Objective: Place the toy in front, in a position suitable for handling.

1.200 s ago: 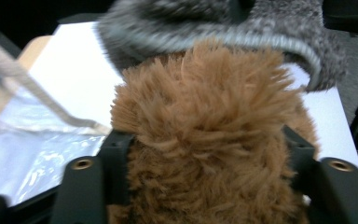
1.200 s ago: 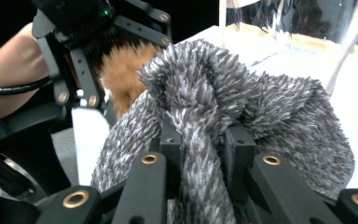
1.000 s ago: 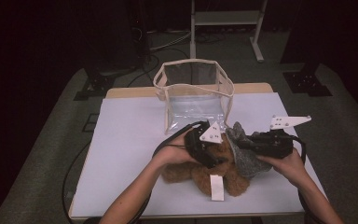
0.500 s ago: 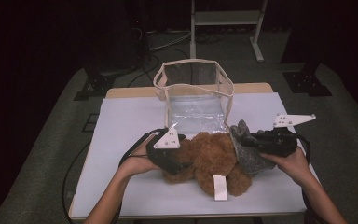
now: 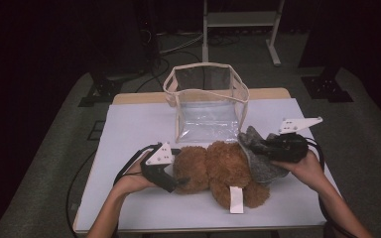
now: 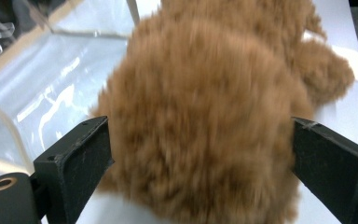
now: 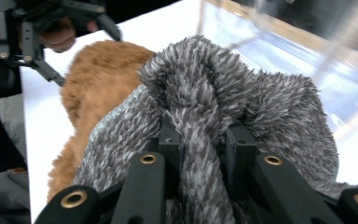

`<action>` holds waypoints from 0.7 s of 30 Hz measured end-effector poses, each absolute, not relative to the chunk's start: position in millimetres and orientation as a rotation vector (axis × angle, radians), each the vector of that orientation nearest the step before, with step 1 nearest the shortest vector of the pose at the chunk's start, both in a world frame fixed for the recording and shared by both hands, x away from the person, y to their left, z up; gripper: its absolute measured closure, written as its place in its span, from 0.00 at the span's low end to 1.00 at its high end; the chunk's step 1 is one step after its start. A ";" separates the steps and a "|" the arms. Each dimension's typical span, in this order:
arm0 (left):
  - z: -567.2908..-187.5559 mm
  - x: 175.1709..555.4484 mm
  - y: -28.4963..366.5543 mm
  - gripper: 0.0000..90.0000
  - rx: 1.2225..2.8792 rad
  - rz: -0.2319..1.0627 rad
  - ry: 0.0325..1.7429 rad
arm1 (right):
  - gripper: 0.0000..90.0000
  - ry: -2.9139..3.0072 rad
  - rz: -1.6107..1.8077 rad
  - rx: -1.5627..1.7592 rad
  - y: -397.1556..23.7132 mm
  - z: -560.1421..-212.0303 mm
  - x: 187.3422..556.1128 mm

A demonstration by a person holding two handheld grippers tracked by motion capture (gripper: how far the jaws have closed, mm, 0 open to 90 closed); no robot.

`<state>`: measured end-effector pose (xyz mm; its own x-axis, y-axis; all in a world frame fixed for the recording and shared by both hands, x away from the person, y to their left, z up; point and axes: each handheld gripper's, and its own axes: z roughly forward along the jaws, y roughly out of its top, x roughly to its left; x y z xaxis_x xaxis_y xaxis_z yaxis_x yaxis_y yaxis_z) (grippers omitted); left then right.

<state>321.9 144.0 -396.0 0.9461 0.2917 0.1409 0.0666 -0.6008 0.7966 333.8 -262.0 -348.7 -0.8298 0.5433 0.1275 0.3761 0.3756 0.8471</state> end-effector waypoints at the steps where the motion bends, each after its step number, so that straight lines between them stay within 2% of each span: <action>1: -399.1 322.0 145.2 0.08 2.205 0.319 0.254 | 0.80 2.458 1.429 0.849 -266.9 -351.4 332.7; 7: -418.0 327.3 147.9 0.04 2.186 0.253 0.292 | 0.80 2.490 1.365 0.926 -281.7 -374.2 330.1; 13: -428.1 330.1 148.1 0.03 2.199 0.215 0.288 | 0.80 2.541 1.374 0.943 -274.0 -392.8 333.6; 14: -429.1 330.1 147.3 0.05 2.201 0.215 0.287 | 0.80 2.543 1.394 0.938 -270.8 -393.5 334.6; 18: -424.9 326.9 149.7 0.24 2.190 0.237 0.284 | 0.81 2.544 1.436 0.915 -254.9 -394.2 339.0; 21: -418.9 323.7 145.3 0.30 2.184 0.253 0.265 | 0.82 2.530 1.500 0.915 -257.8 -389.3 338.9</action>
